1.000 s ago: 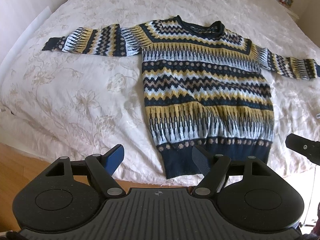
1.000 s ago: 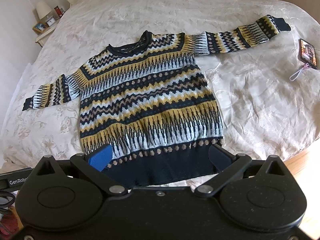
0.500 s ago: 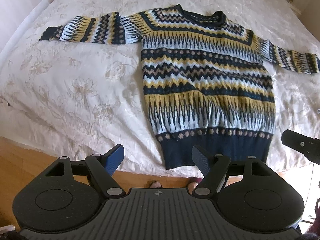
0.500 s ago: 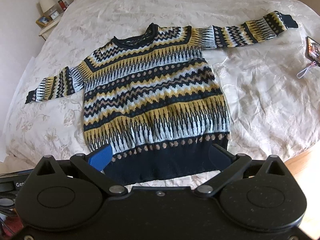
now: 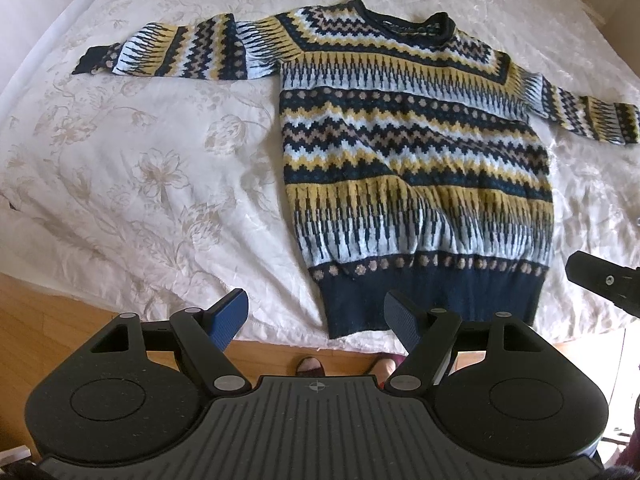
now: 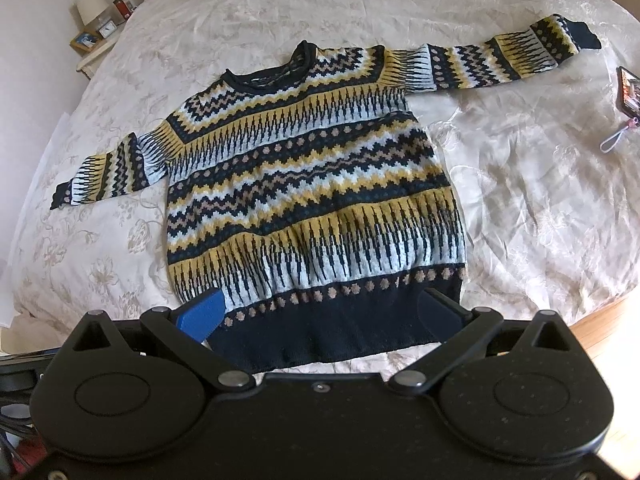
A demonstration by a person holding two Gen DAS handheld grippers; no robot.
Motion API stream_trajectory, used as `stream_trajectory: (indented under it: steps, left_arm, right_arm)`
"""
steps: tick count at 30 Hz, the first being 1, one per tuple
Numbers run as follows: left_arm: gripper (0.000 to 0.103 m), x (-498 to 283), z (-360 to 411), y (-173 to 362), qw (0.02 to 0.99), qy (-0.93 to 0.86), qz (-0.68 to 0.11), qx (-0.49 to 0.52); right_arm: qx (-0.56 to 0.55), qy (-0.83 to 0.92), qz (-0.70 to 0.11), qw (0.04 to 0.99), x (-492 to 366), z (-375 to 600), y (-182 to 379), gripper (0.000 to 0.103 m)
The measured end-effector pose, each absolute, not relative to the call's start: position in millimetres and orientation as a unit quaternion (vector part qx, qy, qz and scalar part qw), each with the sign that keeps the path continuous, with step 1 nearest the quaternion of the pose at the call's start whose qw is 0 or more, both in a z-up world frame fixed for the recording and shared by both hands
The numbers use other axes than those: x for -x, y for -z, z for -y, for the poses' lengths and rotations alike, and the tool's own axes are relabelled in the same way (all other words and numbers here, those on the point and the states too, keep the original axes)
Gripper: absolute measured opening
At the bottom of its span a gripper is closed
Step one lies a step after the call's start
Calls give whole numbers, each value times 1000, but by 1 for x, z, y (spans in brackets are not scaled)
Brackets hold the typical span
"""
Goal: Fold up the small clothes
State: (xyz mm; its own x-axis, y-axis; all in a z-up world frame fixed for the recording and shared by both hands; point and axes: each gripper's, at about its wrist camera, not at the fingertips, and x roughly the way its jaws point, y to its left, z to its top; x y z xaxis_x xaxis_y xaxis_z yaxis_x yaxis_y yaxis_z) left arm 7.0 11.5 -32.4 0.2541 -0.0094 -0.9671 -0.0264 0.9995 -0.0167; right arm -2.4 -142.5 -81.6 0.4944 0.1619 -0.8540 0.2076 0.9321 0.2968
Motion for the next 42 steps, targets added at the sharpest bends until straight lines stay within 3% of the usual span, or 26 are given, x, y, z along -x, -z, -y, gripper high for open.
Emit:
stream_trajectory:
  steps: [9,13,22,27,35,37,39,42]
  left_arm:
    - [74,-17,-13,35,793,-7,-609,16]
    - [69,-21,-16,31,809,-10,-588,23]
    - [65,-40,-21,18,866,-3,-495,73]
    - [66,-62,-7,26,878,6,-477,44]
    - [65,-85,2,74,860,-28,-509,28]
    - [65,-87,2,80,856,-37,-515,36]
    - [65,-91,7,83,854,-45,-518,31]
    - [65,-100,17,86,854,-51,-517,27]
  right_arm:
    - [-198,12,-498,844,-7,148,84,102]
    - [-206,4,-483,851,-9,151,81,102]
    - [-187,-18,-379,906,-16,166,68,102]
    - [-162,-32,-325,931,-34,181,69,103]
    - [-175,-38,-404,897,-94,228,112,102]
    - [-174,-36,-422,889,-105,240,122,98]
    - [-174,-37,-434,883,-117,255,129,86]
    - [-177,-30,-444,878,-137,279,133,86]
